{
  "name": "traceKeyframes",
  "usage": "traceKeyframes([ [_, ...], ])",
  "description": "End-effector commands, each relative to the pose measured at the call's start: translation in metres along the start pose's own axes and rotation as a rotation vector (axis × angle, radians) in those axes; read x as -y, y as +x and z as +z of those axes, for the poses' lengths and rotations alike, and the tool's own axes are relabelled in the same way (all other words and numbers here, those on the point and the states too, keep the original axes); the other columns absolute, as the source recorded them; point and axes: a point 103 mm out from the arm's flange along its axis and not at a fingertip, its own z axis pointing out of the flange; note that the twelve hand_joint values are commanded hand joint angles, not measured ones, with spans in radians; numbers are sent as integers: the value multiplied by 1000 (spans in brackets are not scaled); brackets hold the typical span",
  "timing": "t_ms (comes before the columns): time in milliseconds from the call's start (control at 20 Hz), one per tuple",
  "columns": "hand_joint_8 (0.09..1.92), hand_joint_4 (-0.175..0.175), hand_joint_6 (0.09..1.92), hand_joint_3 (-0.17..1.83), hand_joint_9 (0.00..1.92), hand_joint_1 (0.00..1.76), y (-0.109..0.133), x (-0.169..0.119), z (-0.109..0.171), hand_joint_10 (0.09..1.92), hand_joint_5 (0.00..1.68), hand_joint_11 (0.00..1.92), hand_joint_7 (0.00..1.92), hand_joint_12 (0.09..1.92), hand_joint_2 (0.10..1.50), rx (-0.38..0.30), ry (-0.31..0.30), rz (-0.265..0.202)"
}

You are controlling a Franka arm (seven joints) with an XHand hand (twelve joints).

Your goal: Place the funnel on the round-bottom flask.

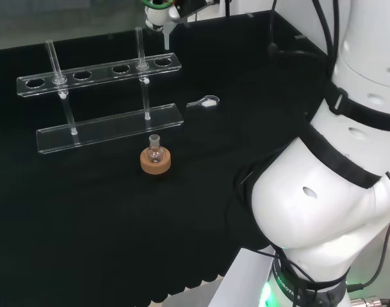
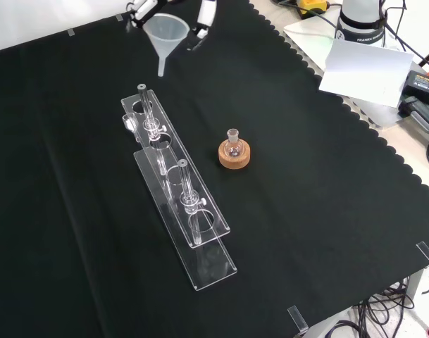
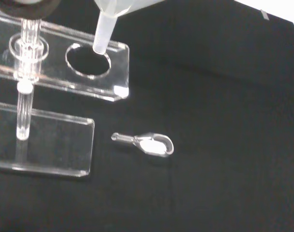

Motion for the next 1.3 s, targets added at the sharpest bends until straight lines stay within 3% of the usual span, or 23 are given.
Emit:
traceKeyframes([
  [50,713,-31,591,533,849,780,7,55,17,509,634,548,575,1275,830,13,32,19],
  [650,717,-31,604,535,845,779,31,96,47,515,633,548,566,1275,834,-20,54,-24],
  [1300,722,-37,606,538,842,778,83,99,76,521,605,549,556,1274,839,8,97,-91],
])
